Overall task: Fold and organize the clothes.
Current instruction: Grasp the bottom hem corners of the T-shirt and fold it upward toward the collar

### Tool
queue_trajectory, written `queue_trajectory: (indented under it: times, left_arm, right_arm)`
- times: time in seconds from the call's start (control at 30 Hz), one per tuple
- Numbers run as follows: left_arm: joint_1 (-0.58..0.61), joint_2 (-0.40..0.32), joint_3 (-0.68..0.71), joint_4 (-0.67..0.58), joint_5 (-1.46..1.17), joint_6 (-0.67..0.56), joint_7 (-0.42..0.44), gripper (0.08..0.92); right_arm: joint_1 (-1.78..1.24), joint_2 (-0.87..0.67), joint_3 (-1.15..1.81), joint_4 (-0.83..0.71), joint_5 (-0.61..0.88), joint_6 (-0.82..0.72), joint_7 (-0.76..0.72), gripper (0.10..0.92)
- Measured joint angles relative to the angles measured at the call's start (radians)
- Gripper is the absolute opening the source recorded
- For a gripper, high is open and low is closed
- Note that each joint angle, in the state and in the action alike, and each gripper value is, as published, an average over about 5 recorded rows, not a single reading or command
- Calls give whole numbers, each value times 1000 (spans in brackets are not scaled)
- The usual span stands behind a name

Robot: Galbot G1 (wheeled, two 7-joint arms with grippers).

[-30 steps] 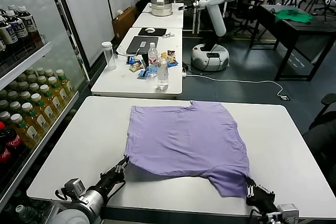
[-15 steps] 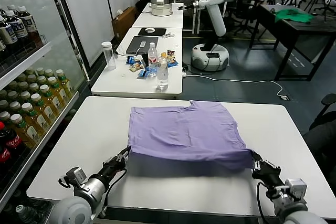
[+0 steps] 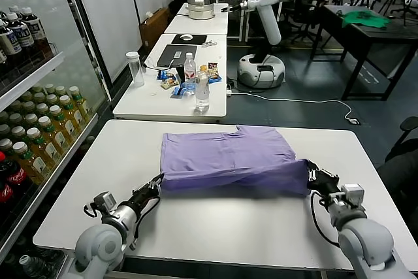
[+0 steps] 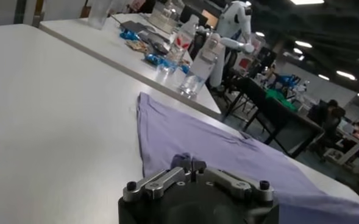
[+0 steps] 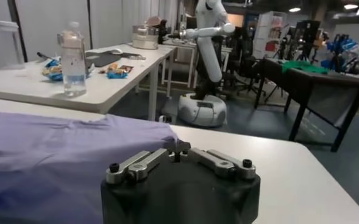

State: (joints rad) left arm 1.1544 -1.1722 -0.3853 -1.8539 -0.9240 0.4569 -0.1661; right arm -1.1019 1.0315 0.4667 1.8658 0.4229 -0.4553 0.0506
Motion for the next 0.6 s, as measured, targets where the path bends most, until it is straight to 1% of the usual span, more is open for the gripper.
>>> queue_trajectory:
  times: [0.1, 0.2, 0.4, 0.6]
  left_arm:
    - [-24, -8, 12, 27, 17, 1, -1, 90]
    - [-38, -16, 18, 43, 34, 0, -2, 137]
    - [-42, -31, 17, 48, 70, -15, -13, 306]
    - [-9, -51, 9, 3, 107, -36, -36, 479]
  right_arm:
    - [27, 7, -24, -26, -33, -6, -14, 126]
    - [38, 14, -35, -37, -64, -8, -25, 196]
    - [4, 22, -18, -21, -108, 5, -29, 369]
    - [-74, 27, 40, 32, -125, 15, -29, 542]
